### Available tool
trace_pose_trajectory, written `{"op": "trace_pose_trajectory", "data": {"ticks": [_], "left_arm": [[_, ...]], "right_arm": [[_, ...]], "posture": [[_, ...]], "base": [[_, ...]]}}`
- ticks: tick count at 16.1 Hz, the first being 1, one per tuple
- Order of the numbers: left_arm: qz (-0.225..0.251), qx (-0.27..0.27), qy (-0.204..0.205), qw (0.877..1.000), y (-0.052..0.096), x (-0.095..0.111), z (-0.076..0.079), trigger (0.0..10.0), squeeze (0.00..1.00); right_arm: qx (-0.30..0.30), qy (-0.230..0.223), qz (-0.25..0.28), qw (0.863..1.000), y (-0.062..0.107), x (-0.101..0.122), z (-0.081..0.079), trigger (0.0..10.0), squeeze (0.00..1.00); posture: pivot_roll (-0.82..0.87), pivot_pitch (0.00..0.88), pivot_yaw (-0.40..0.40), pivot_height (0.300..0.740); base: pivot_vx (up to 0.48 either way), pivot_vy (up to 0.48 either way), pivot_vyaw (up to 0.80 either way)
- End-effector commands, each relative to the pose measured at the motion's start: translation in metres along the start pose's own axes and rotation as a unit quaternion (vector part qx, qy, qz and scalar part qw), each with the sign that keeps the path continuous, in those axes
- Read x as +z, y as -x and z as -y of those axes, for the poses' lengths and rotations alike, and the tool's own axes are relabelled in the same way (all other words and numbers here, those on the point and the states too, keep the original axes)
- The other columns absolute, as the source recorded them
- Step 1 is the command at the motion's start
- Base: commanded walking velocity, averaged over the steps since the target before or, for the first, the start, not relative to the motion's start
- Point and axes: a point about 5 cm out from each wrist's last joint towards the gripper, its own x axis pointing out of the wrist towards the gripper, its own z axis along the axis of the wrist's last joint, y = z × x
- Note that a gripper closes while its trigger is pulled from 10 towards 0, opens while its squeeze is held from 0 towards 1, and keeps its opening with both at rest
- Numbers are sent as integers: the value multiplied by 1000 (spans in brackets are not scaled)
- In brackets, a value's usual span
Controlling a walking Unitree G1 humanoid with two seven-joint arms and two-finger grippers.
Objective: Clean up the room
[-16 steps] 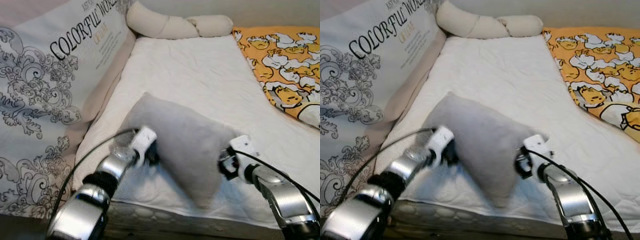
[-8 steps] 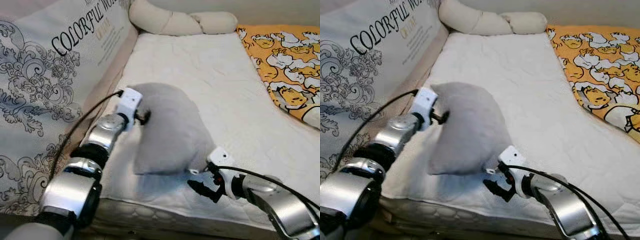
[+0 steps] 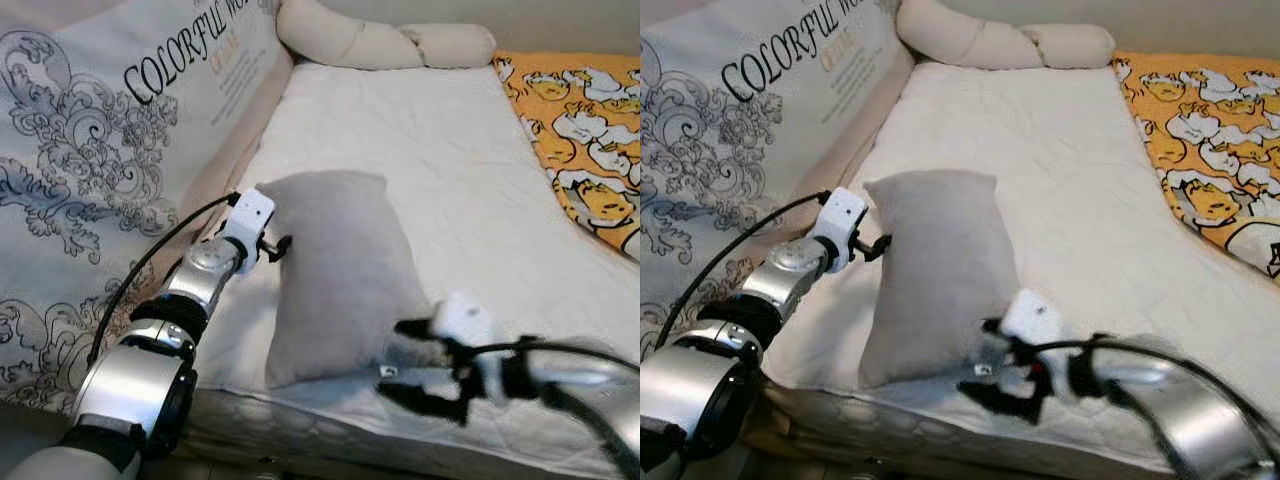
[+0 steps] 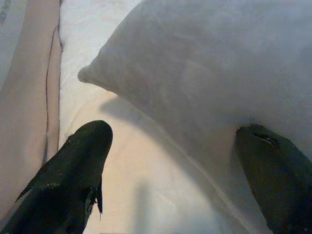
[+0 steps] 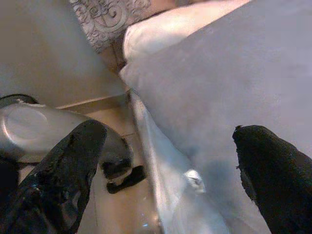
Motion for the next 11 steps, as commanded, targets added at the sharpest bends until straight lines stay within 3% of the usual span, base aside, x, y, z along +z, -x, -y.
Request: {"op": "trace_pose_trajectory", "data": {"ticks": [1, 2, 3, 4, 5, 6, 7, 8, 9, 10, 11], "left_arm": [[-2, -3, -4, 1000, 1, -3, -1, 10000, 0], [0, 1, 8, 1000, 2, -4, -4, 10000, 0], [7, 11, 23, 1000, 6, -6, -12, 10000, 0], [4, 15, 23, 1000, 7, -9, -13, 10000, 0], [6, 4, 57, 998, 9, -16, -13, 10000, 0], [10, -5, 97, 995, 11, -22, -12, 10000, 808], [14, -11, 142, 990, 13, -29, -9, 10000, 1000], [22, -18, 171, 985, 13, -31, -7, 10000, 1000], [33, -26, 196, 980, 14, -33, -5, 10000, 1000], [66, -41, 323, 943, 15, -36, -1, 10000, 1000], [81, -52, 372, 923, 16, -38, 2, 10000, 1000]], "right_arm": [[3, 18, 21, 1000, 5, 9, 0, 10000, 0], [-53, 13, 37, 998, 10, 12, 18, 10000, 0], [-176, -20, 46, 983, 13, 3, 57, 10000, 0], [-209, -40, 63, 975, 10, -3, 68, 10000, 0], [-280, -63, 74, 955, 4, -16, 87, 10000, 0], [-333, -101, 70, 935, -2, -32, 101, 10000, 0], [-361, -171, 89, 912, -7, -45, 111, 10000, 0], [-367, -219, 104, 898, -10, -53, 116, 10000, 667], [-371, -262, 121, 882, -13, -59, 120, 10000, 1000], [-331, -345, 175, 861, -24, -68, 123, 10000, 1000], [-309, -377, 198, 851, -30, -71, 124, 10000, 1000]], "posture": [[-13, 0, 51, 740], [-18, 0, 56, 740], [-23, 0, 69, 740], [-25, 0, 73, 740], [-22, 0, 84, 740], [-18, 0, 86, 740], [-7, 0, 84, 740], [-3, 0, 83, 740], [3, 0, 84, 740], [23, 0, 84, 740], [28, 0, 86, 740]], "base": [[0, 0, 0], [0, 0, 0], [0, 0, 0], [0, 0, 0], [0, 0, 0], [0, 0, 0], [0, 0, 0], [0, 0, 0], [0, 0, 0], [0, 0, 0], [0, 0, 0]]}}
